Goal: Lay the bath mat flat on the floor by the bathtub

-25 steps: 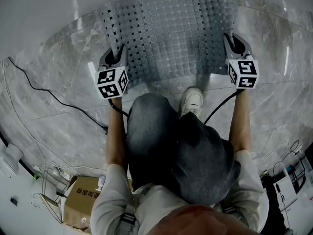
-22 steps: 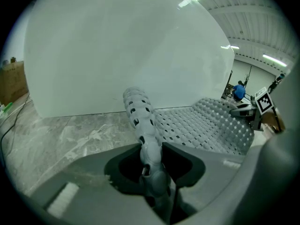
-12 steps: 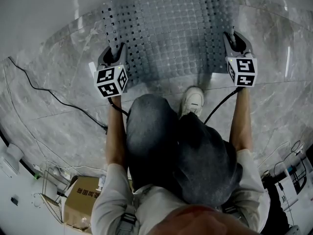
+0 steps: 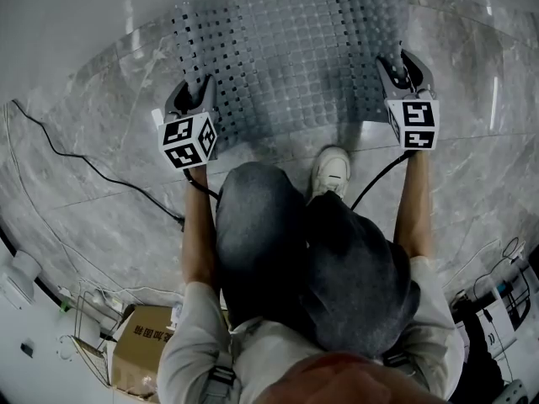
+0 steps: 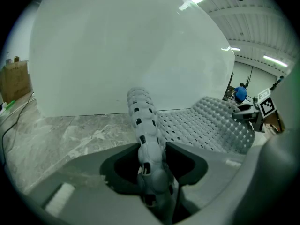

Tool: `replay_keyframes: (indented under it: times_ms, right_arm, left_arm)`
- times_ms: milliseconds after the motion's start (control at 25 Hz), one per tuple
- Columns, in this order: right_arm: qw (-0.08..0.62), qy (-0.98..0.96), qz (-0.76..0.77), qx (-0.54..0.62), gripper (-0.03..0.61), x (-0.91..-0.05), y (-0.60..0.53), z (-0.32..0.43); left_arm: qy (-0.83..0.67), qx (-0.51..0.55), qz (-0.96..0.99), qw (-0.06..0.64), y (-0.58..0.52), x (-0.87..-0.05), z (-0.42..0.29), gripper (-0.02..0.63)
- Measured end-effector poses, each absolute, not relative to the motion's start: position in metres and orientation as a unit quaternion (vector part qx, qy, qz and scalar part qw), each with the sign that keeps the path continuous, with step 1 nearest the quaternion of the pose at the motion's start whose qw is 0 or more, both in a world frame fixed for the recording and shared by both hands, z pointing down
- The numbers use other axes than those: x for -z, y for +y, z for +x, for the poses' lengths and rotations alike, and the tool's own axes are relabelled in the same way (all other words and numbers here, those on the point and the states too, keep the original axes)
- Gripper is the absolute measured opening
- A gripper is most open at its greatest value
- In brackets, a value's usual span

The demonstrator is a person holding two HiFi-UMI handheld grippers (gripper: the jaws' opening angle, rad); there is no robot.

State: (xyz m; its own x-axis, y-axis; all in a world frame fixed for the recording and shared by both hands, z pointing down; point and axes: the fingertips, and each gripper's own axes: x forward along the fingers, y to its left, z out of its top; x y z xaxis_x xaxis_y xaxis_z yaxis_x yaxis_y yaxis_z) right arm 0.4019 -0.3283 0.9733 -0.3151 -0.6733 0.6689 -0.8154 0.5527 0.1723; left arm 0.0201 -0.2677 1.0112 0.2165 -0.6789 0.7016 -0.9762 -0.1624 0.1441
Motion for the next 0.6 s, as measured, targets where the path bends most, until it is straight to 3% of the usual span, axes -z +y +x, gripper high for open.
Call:
replay_keyframes:
  times_ms: [600]
  right_arm:
    - [0.309,-0.831,0.449,-0.111,0.193,-0.951,-0.317,0.371]
  left_arm:
    - [-0.574,-0.237,0.722,0.304,-0.267,-1.013,0.019,0.172]
